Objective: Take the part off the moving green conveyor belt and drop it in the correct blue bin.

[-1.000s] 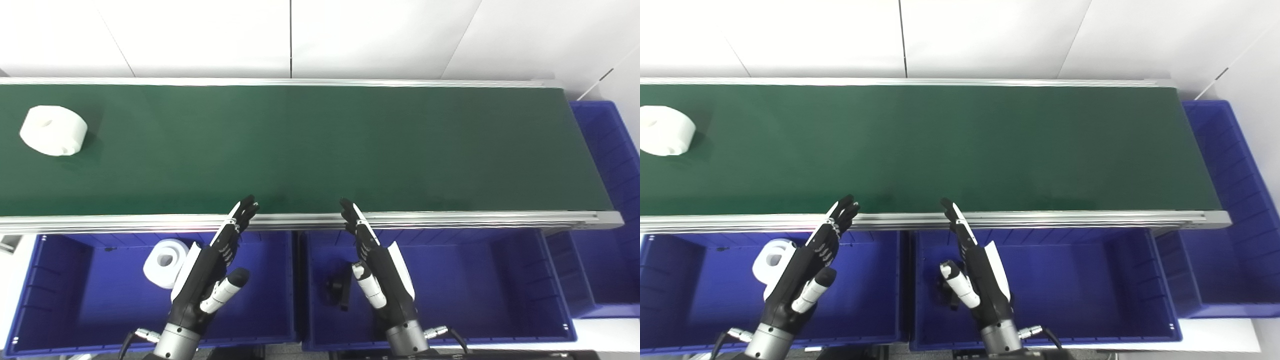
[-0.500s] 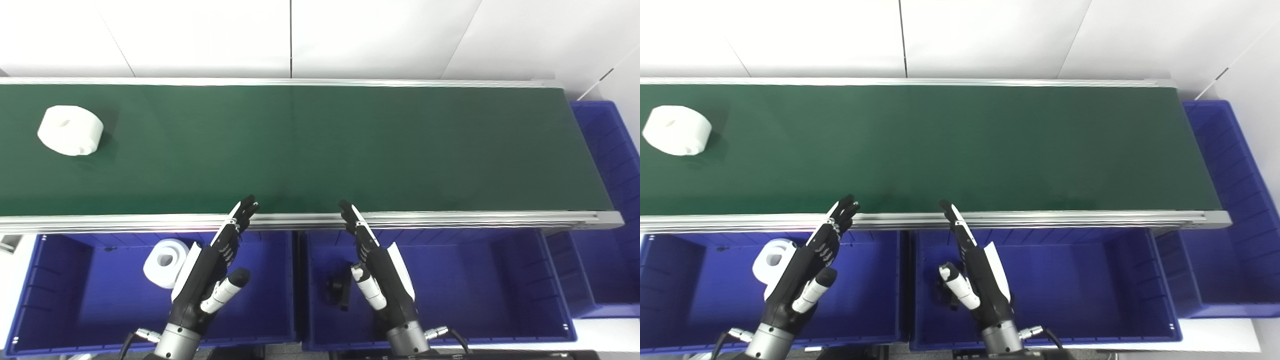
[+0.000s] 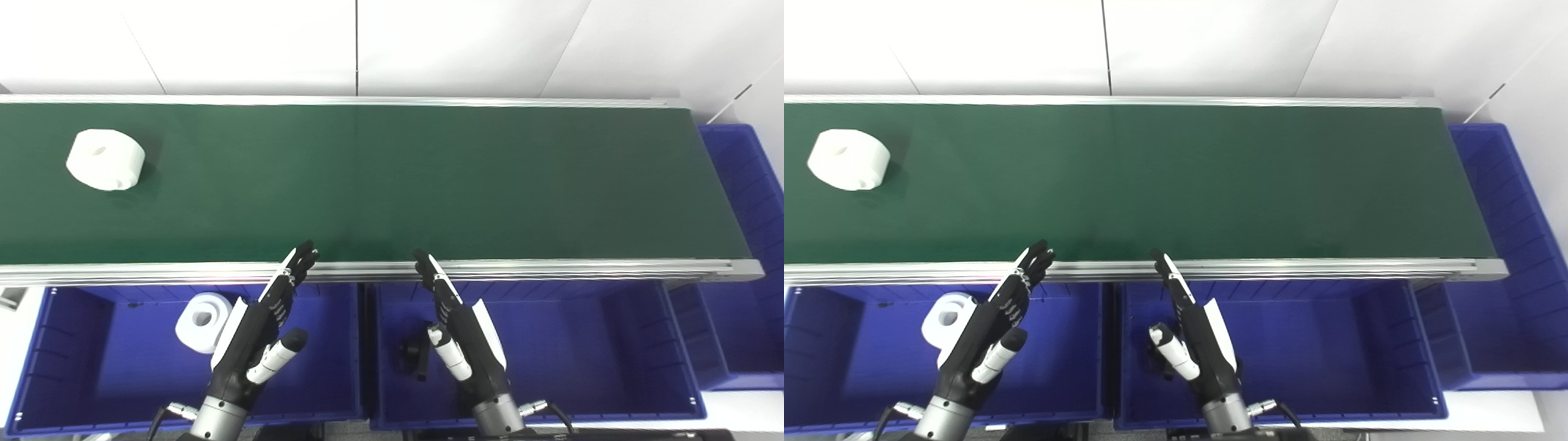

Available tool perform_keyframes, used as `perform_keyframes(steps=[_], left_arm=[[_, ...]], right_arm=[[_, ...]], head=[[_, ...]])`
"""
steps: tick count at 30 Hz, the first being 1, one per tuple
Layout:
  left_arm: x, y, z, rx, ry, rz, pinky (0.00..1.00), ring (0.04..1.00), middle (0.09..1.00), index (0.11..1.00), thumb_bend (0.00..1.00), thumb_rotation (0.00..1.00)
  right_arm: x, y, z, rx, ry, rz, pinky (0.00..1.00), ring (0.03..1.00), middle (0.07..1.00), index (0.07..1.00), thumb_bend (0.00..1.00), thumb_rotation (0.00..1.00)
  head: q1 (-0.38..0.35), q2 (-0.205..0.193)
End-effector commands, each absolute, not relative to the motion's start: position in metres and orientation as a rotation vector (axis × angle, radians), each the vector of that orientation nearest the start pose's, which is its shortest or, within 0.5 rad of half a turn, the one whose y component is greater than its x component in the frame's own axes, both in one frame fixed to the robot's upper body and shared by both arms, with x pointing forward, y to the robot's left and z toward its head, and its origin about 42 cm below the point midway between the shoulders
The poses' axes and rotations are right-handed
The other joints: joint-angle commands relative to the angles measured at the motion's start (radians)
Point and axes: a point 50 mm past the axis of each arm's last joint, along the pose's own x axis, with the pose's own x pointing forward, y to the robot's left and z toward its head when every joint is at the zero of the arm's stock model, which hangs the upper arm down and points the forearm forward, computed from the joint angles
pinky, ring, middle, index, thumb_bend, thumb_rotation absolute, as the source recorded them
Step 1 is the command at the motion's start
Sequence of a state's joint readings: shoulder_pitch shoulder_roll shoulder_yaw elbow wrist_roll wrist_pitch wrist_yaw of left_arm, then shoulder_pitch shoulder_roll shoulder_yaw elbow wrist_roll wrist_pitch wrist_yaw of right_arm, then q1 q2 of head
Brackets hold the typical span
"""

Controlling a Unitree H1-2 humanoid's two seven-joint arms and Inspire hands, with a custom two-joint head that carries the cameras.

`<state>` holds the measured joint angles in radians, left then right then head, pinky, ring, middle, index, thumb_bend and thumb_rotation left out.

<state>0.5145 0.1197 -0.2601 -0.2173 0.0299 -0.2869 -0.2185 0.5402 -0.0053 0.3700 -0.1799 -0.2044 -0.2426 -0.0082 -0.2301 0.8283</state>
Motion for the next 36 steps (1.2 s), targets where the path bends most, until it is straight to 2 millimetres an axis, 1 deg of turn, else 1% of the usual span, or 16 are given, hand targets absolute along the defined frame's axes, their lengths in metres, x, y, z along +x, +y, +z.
perform_keyframes(steps=[1, 15, 21, 25, 26, 27, 28, 29, 30, 31, 33, 36], left_arm=[[0.103, 0.182, 0.079, 0.035, -0.041, -0.381, 1.00, 0.979, 0.951, 0.955, 0.73, 0.84], [0.103, 0.182, 0.080, 0.043, -0.039, -0.382, 0.99, 0.976, 0.951, 0.956, 0.73, 0.84], [0.102, 0.181, 0.078, 0.039, -0.048, -0.380, 0.99, 0.970, 0.948, 0.954, 0.71, 0.85], [0.101, 0.178, 0.075, 0.035, -0.037, -0.387, 0.99, 0.980, 0.956, 0.959, 0.73, 0.85], [0.101, 0.177, 0.074, 0.033, -0.036, -0.386, 0.98, 0.980, 0.955, 0.958, 0.73, 0.84], [0.100, 0.176, 0.073, 0.029, -0.032, -0.385, 0.98, 0.980, 0.954, 0.956, 0.74, 0.84], [0.100, 0.174, 0.072, 0.026, -0.026, -0.384, 0.98, 0.980, 0.953, 0.954, 0.74, 0.83], [0.100, 0.173, 0.072, 0.024, -0.022, -0.383, 0.97, 0.979, 0.952, 0.952, 0.74, 0.83], [0.099, 0.172, 0.069, 0.020, -0.021, -0.384, 0.97, 0.978, 0.951, 0.951, 0.75, 0.83], [0.099, 0.171, 0.067, 0.020, -0.019, -0.383, 0.94, 0.965, 0.945, 0.942, 0.75, 0.81], [0.099, 0.168, 0.064, 0.005, -0.009, -0.384, 0.93, 0.962, 0.945, 0.937, 0.76, 0.79], [0.099, 0.165, 0.060, -0.001, -0.014, -0.385, 0.94, 0.949, 0.935, 0.926, 0.76, 0.76]], right_arm=[[0.096, -0.132, 0.073, -0.047, 0.024, 0.252, 1.00, 0.978, 0.976, 0.959, 0.91, 1.00], [0.095, -0.132, 0.073, -0.046, 0.029, 0.252, 1.00, 0.975, 0.976, 0.960, 0.91, 1.00], [0.095, -0.133, 0.073, -0.051, 0.029, 0.253, 1.00, 0.974, 0.977, 0.962, 0.90, 1.00], [0.094, -0.136, 0.070, -0.055, 0.030, 0.252, 0.99, 0.967, 0.975, 0.962, 0.90, 1.00], [0.093, -0.137, 0.069, -0.056, 0.032, 0.252, 0.98, 0.967, 0.975, 0.963, 0.90, 1.00], [0.093, -0.138, 0.068, -0.059, 0.031, 0.251, 0.98, 0.965, 0.974, 0.963, 0.90, 1.00], [0.092, -0.139, 0.066, -0.061, 0.032, 0.250, 0.98, 0.961, 0.973, 0.962, 0.90, 1.00], [0.092, -0.140, 0.065, -0.063, 0.032, 0.249, 0.98, 0.959, 0.973, 0.962, 0.90, 1.00], [0.091, -0.142, 0.063, -0.062, 0.035, 0.248, 0.98, 0.958, 0.972, 0.962, 0.90, 1.00], [0.091, -0.144, 0.060, -0.061, 0.038, 0.247, 0.99, 0.958, 0.973, 0.964, 0.90, 1.00], [0.090, -0.147, 0.057, -0.059, 0.040, 0.248, 0.99, 0.962, 0.975, 0.968, 0.90, 1.00], [0.090, -0.150, 0.053, -0.058, 0.038, 0.247, 1.00, 0.967, 0.977, 0.974, 0.91, 1.00]], head=[[0.001, 0.001], [0.000, 0.002], [0.011, -0.009], [0.054, -0.032], [0.079, -0.046], [0.079, -0.046], [0.112, -0.064], [0.112, -0.064], [0.151, -0.084], [0.165, -0.091], [0.185, -0.104], [0.198, -0.121]])
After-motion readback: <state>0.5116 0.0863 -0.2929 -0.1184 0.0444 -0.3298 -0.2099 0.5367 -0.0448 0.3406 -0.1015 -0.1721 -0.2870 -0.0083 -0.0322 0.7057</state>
